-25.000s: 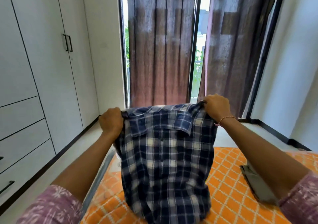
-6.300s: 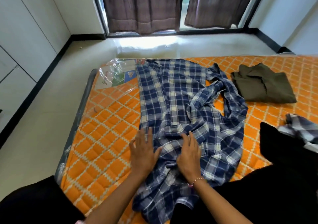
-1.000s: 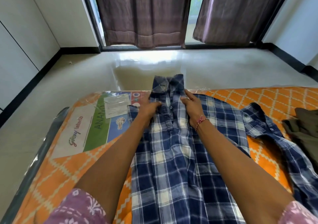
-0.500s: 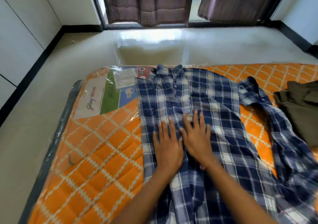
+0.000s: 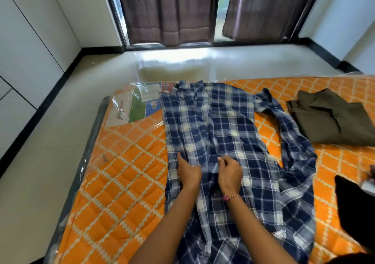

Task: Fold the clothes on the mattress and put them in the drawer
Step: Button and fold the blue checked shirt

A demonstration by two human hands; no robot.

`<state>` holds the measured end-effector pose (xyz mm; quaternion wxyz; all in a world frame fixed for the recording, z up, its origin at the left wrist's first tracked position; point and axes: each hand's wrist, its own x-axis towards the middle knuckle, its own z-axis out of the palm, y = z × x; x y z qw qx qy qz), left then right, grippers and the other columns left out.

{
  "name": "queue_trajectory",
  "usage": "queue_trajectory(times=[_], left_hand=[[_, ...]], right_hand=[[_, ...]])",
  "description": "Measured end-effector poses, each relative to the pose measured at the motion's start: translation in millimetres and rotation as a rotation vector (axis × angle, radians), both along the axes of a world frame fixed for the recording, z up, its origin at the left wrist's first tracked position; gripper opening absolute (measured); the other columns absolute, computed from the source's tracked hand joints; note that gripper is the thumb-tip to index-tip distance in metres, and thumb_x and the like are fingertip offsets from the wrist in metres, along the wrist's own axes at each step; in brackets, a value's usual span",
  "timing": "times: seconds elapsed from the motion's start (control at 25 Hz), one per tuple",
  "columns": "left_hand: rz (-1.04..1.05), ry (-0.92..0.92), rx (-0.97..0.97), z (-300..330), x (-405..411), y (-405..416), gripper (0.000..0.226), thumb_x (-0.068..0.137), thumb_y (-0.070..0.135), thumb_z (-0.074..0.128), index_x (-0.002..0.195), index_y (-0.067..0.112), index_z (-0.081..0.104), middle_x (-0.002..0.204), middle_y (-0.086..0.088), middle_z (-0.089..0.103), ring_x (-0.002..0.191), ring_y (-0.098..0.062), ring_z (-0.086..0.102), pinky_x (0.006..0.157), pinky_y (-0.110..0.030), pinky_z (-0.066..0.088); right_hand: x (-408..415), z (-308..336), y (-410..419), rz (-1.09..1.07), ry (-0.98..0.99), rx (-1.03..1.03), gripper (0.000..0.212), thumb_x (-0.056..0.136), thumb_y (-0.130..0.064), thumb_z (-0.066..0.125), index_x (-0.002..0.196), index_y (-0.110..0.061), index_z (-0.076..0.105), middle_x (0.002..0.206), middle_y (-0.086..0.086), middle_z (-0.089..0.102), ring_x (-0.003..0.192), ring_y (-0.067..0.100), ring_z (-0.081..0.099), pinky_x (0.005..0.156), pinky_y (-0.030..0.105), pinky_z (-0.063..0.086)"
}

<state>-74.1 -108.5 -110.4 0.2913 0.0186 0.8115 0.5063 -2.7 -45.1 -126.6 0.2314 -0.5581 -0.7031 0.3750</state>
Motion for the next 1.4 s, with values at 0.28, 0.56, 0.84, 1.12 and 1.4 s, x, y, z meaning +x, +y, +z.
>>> queue_trajectory(times=[0.28,0.56,0.84,1.12,1.4], left_hand=[[-0.298,0.316,-0.407,9.8,35.0,-32.1,0.059,0.089,0.044,0.059,0.134,0.013,0.038,0.133,-0.008,0.053,0.113,-0.026,0.056,0.081,-0.037,0.047],[-0.389,0.601,-0.121,-1.7,72.9,-117.0,0.023,0.099,0.015,0.044,0.120,0.015,0.055,0.095,0.003,0.062,0.079,-0.007,0.055,0.060,-0.010,0.038],[-0.897,0.849,-0.557,-26.8,82.9,-137.5,0.060,0.101,0.045,0.025,0.153,0.023,0.002,0.161,-0.001,-0.004,0.148,-0.018,-0.003,0.117,-0.040,0.004],[-1.547,0.849,-0.527,-18.1,75.6,-119.6,0.042,0.097,0.024,0.041,0.136,0.012,0.048,0.140,-0.014,0.048,0.141,-0.023,0.024,0.116,-0.046,-0.010],[-0.108,-0.329,0.302,-5.2,66.9,-135.0,0.042,0.100,0.027,0.043,0.092,-0.005,0.069,0.077,-0.017,0.071,0.074,-0.033,0.069,0.072,-0.041,0.057]], right_hand=[[25.1,6.8,-9.2,0.037,-0.177,-0.038,0.021,0.097,-0.031,0.050,0.099,-0.012,0.059,0.097,0.010,0.066,0.078,0.025,0.059,0.066,0.030,0.045],[73.3,7.2,-98.2,0.446,-0.390,0.042,0.058,0.081,-0.073,0.046,0.094,-0.018,0.054,0.082,-0.001,0.064,0.080,0.024,0.064,0.064,0.032,0.046],[89.1,26.7,-106.4,0.191,-0.141,0.119,0.031,0.097,-0.010,0.042,0.123,-0.007,0.057,0.062,-0.001,0.054,0.051,0.014,0.048,0.045,0.023,0.034],[84.6,44.7,-114.7,0.839,-0.454,0.154,0.018,0.095,-0.012,0.042,0.105,-0.009,0.057,0.088,0.012,0.065,0.081,0.029,0.061,0.065,0.034,0.046],[79.2,18.4,-56.6,-0.014,0.004,-0.224,0.039,0.100,-0.031,0.043,0.091,-0.003,0.068,0.069,0.007,0.062,0.056,0.020,0.053,0.052,0.029,0.042]])
